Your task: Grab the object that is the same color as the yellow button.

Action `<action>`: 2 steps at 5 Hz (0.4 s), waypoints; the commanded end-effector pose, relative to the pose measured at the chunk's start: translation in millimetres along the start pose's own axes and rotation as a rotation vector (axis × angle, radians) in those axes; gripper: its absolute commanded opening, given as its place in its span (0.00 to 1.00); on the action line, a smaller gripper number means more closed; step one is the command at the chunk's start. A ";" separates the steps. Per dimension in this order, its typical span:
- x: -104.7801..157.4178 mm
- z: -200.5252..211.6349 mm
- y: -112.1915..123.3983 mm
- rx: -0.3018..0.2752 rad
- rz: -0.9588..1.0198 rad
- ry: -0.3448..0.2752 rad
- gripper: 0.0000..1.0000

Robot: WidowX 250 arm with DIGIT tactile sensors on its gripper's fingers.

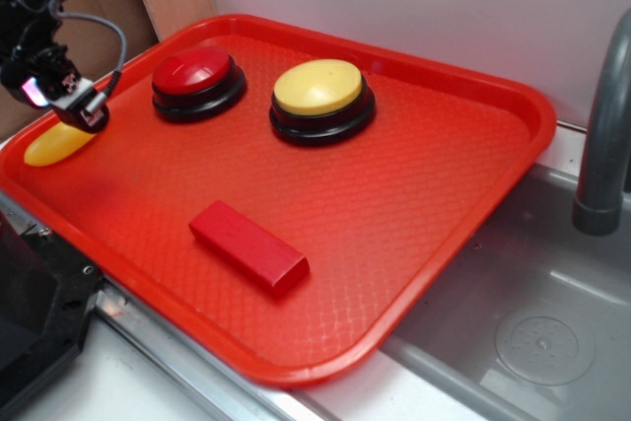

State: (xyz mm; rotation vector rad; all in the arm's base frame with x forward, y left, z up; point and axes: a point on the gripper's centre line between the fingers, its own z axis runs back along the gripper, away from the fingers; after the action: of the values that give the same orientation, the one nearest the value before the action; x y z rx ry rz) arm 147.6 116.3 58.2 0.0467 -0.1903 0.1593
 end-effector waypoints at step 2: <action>0.0 -33.0 21.8 0.010 0.020 -0.019 1.00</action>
State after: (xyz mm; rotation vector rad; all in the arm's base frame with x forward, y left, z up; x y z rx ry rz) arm 148.8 131.9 20.3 0.0320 -0.1865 0.1821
